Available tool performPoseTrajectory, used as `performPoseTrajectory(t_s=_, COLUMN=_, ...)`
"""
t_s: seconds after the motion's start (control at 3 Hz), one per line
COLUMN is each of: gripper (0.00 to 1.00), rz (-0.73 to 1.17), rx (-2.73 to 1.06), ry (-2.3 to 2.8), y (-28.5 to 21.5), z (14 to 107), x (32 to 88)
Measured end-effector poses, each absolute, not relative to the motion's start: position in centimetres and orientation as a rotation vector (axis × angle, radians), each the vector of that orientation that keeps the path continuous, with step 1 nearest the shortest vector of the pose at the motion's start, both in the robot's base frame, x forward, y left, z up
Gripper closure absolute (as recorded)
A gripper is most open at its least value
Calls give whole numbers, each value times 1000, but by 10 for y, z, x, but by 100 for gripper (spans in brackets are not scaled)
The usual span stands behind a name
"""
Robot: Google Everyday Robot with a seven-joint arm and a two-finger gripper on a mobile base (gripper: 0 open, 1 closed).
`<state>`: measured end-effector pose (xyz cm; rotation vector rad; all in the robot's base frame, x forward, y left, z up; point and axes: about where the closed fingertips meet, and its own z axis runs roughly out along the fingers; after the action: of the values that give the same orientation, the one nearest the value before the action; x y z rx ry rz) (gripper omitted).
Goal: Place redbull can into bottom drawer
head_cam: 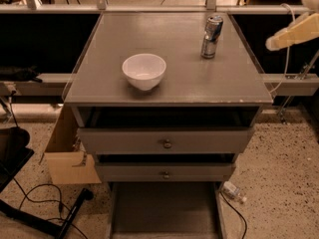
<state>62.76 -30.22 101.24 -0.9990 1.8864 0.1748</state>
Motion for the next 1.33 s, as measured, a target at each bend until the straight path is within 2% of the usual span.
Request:
performPoseTrajectory(t_s=0.33, gripper=0, rz=306, rx=-794, ry=1820, y=-300, z=995, x=676)
performPoseTrajectory(t_s=0.67, gripper=0, rz=306, rx=-795, ry=1819, y=-300, z=995, x=676)
performPoseTrajectory(t_s=1.33, gripper=0, rz=514, rx=-825, ry=1682, y=-244, z=943, x=780)
